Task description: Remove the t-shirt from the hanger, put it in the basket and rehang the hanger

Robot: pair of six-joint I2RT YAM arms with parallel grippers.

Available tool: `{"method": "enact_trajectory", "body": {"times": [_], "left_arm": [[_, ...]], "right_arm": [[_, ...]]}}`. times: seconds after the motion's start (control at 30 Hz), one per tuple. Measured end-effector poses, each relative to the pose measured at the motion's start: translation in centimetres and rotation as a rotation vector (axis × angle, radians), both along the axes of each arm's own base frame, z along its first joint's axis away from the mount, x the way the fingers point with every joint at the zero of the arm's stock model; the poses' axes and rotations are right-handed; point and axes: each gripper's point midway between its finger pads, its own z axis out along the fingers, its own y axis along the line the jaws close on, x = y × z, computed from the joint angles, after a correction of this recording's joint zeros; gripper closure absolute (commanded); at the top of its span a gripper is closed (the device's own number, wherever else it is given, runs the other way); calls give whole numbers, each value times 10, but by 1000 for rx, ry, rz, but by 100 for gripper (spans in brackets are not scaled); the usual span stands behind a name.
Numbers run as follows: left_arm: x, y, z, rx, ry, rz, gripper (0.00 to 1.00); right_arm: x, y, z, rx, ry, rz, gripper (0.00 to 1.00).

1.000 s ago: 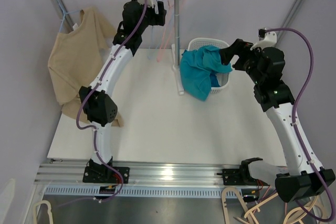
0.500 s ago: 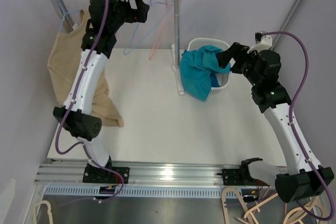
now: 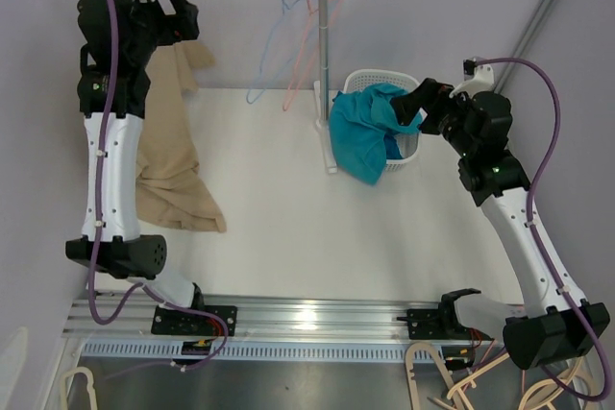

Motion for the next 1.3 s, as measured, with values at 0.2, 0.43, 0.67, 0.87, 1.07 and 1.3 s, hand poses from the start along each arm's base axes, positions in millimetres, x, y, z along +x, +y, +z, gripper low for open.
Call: {"method": "enact_trajectory", "body": {"times": [0.2,0.43,0.67,0.87,1.07,1.3], "left_arm": [[4,45,-25,61,67,150,3],[20,97,-41,89,109,328,3],[53,131,-65,90,156,407,3],[70,152,-85,88,203,391,5],[69,169,-81,83,192,385,1],[78,162,-73,88,149,321,10]], "right_arm": [[11,7,-10,-2,25,28,1],[18,10,-18,-11,45,38,1],[21,12,-17,-18,30,47,1],[25,17,-27,-21,50,69,1],[24,25,-32,-23,63,89,1],[15,38,-16,-42,72,103,1]]}}
